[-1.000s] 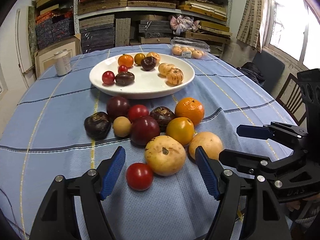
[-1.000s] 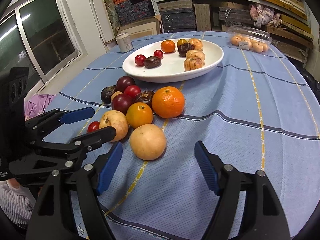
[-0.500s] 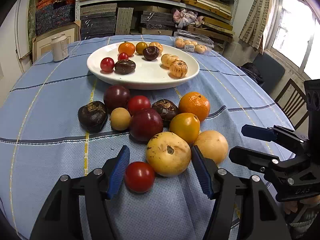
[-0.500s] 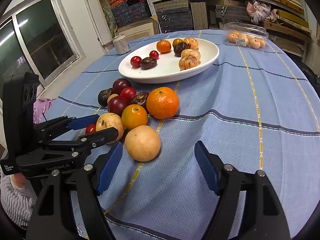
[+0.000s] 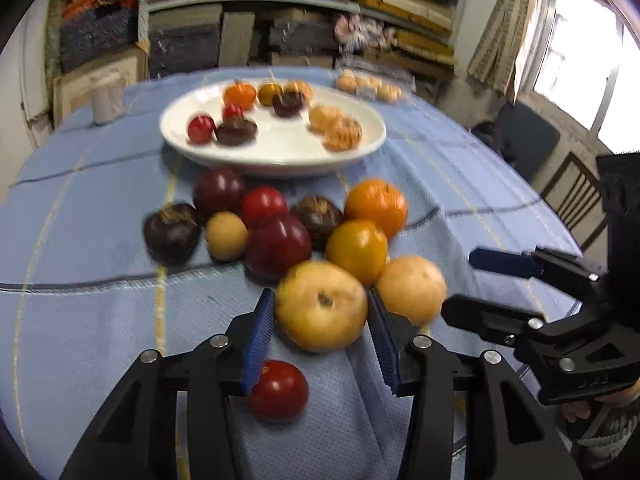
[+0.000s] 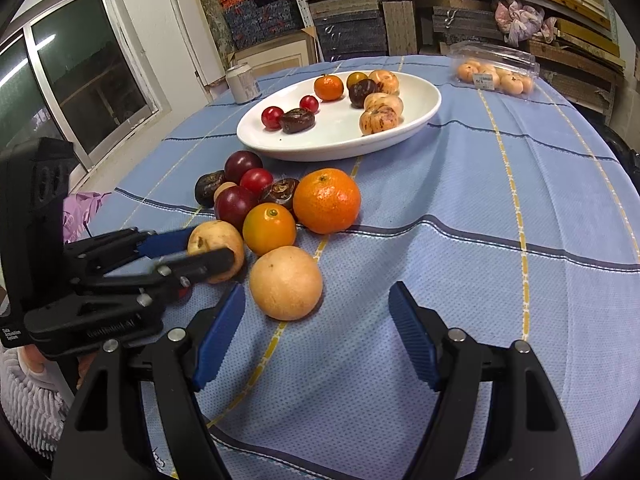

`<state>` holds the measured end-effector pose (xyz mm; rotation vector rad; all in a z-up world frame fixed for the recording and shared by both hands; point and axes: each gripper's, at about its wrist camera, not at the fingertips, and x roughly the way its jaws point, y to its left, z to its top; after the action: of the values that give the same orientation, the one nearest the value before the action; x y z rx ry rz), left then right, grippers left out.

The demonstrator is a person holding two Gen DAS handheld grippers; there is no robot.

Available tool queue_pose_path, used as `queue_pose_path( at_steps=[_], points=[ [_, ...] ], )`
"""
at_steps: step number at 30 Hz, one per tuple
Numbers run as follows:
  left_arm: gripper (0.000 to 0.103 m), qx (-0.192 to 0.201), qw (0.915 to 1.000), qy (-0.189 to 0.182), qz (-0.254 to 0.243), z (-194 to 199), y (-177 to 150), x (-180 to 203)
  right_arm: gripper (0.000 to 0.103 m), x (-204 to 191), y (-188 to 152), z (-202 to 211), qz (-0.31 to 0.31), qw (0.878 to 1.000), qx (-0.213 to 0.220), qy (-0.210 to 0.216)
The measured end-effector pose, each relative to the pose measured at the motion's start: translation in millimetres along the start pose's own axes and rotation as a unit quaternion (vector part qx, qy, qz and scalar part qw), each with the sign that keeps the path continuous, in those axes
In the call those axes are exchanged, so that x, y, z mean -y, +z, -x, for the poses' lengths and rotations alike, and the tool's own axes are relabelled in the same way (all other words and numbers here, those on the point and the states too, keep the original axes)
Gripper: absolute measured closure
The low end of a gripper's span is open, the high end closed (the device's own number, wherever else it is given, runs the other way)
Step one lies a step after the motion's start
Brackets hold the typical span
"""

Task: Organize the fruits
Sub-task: 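Grasp a yellow pear with the left gripper while the right grasps a pale round fruit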

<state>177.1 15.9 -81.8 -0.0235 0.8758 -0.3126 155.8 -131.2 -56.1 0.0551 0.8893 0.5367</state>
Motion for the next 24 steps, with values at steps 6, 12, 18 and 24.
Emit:
queue_pose_path(
  at_steps=[6,12,18,24],
  points=[
    [0.056,0.004,0.9998,0.009,0.017,4.4,-1.9,-7.3,0.031,-3.2,2.9,-10.7,0.007,1.000,-0.018,0.001],
    [0.057,0.029,0.9984,0.030,0.039,20.9,-4.8,-19.5,0.031,-17.3,8.0,-23.8,0.039,0.999,-0.027,-0.007],
    [0.056,0.029,0.9981,0.020,0.051,21.0,-5.7,-25.2,0.031,-26.4,12.7,-24.2,0.057,0.998,-0.009,-0.007],
    [0.056,0.024,0.9977,0.011,0.062,18.3,-6.5,-29.9,0.047,-25.4,13.4,-36.8,0.052,0.998,-0.035,0.014]
  ],
)
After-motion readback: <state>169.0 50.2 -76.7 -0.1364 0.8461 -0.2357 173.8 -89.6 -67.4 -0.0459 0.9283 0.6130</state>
